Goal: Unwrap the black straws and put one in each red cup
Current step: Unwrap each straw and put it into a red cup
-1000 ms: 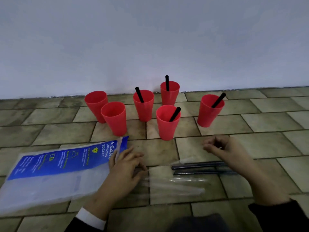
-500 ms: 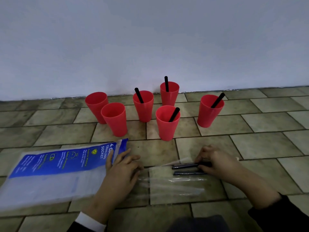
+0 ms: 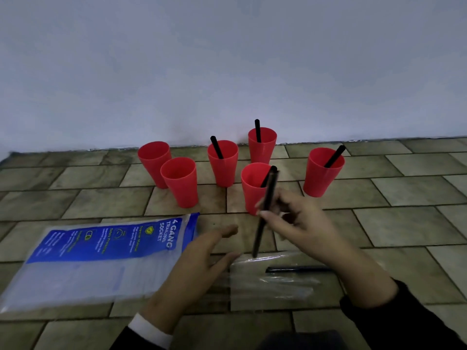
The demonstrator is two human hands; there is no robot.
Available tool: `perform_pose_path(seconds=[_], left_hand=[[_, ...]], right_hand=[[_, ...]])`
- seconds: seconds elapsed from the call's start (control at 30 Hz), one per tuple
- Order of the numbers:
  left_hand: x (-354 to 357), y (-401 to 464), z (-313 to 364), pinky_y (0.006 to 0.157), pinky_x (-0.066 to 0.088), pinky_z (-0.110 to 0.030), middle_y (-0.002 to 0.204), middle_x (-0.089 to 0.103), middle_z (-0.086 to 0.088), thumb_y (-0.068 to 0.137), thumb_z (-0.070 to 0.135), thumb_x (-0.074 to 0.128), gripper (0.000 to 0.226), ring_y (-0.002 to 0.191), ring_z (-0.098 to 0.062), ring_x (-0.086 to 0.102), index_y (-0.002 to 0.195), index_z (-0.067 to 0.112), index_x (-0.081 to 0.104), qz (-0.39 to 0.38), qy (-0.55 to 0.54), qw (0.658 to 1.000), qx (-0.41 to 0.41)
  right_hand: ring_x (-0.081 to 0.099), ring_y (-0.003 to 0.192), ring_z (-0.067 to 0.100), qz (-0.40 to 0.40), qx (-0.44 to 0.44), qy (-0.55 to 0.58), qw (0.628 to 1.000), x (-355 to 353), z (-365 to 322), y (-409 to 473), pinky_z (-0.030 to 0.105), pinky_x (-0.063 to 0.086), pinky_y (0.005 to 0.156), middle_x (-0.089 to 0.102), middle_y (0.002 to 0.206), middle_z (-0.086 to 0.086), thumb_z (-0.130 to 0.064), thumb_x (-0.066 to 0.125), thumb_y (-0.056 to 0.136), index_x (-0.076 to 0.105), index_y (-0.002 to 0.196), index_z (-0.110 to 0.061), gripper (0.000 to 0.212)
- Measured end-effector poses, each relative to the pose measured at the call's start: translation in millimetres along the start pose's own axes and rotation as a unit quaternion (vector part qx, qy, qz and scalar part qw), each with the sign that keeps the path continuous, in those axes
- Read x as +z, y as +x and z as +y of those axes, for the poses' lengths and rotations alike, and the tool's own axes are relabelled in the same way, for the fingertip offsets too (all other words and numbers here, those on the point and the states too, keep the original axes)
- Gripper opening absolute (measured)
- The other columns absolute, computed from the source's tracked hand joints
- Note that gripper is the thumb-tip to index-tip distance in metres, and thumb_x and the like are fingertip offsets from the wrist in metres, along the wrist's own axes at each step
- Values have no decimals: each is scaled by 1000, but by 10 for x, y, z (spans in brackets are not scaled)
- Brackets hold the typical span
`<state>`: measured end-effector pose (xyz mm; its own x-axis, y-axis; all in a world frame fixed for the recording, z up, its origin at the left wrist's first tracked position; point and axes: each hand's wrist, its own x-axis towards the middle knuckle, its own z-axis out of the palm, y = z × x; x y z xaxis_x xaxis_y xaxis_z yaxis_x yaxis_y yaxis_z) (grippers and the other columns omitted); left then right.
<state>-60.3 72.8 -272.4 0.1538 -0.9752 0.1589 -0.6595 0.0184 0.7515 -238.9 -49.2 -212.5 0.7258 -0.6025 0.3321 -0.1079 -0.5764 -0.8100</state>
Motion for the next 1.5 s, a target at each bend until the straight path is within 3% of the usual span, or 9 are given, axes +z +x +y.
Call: perform_pose_path(seconds=[0.1, 0.23, 0.37, 0.5, 0.67, 0.83, 0.97, 1.3, 1.5], left_hand=[[41, 147, 87, 85, 49, -16, 109, 64, 19, 84, 38, 60, 30, 101, 4, 58, 114, 36, 56, 22, -13, 1000, -7], [-73, 246, 168, 68, 44, -5, 80, 69, 12, 84, 29, 62, 15, 83, 2, 62, 99, 31, 63, 97, -23, 995, -14], [-38, 272, 35, 66, 43, -5, 94, 70, 8, 87, 34, 58, 24, 83, 4, 60, 108, 25, 63, 48, 24, 996, -71], [170, 225, -104, 70, 39, -4, 106, 69, 6, 90, 37, 53, 29, 92, -2, 60, 116, 25, 60, 23, 45, 992, -116], [189, 256, -93, 74, 41, -8, 111, 67, 4, 92, 34, 50, 30, 97, -5, 60, 119, 23, 56, 8, 38, 992, -124], [206, 232, -66, 73, 44, -12, 107, 67, 2, 92, 34, 49, 28, 92, -5, 60, 117, 23, 57, 3, 44, 992, -118], [202, 203, -54, 69, 41, -7, 107, 66, 4, 92, 36, 50, 30, 87, -1, 56, 118, 23, 56, 10, 37, 992, -116], [211, 165, -9, 64, 39, -3, 110, 66, 5, 92, 37, 50, 30, 83, 5, 54, 119, 26, 55, -5, 14, 990, -142], [-133, -3, 116, 74, 52, -18, 99, 70, 3, 84, 33, 59, 22, 90, -4, 64, 105, 30, 63, -15, -178, 978, -111]], right_hand=[[64, 66, 18, -14, -22, -16, 1000, 182, -120, 214, 36, 55, 57, 63, 73, -2, -22, 61, 89, 59, 93, -16, 8], [66, 70, 20, -10, -61, 11, 998, 190, -302, 407, 35, 55, 59, 66, 82, 8, -25, 59, 90, 57, 104, -10, 20], [65, 66, 20, -6, -53, -45, 998, 318, -154, 425, 38, 53, 57, 66, 76, 8, -31, 54, 92, 58, 94, -11, 20], [65, 53, 11, -13, 17, 11, 1000, 504, 69, 309, 23, 52, 46, 67, 69, 8, -23, 54, 92, 55, 97, -11, 12], [67, 63, 11, 9, 26, 6, 1000, 457, 74, 321, 21, 51, 44, 64, 80, -1, -21, 58, 90, 54, 97, -22, 8], [70, 65, 17, 44, 29, 94, 994, 363, -72, 271, 24, 54, 53, 69, 88, 1, -28, 62, 86, 45, 113, -40, 34], [71, 58, 17, 57, 24, 101, 993, 345, -165, 255, 33, 56, 50, 73, 83, 4, -40, 45, 88, 53, 96, -31, 15], [70, 61, 20, 56, 58, 100, 992, 318, -206, 202, 27, 53, 43, 69, 79, 13, -15, 53, 92, 62, 90, -3, 15], [67, 55, 12, 219, 55, 276, 934, 72, -245, -79, 22, 55, 50, 71, 74, 4, -30, 50, 83, 65, 84, -15, 21]])
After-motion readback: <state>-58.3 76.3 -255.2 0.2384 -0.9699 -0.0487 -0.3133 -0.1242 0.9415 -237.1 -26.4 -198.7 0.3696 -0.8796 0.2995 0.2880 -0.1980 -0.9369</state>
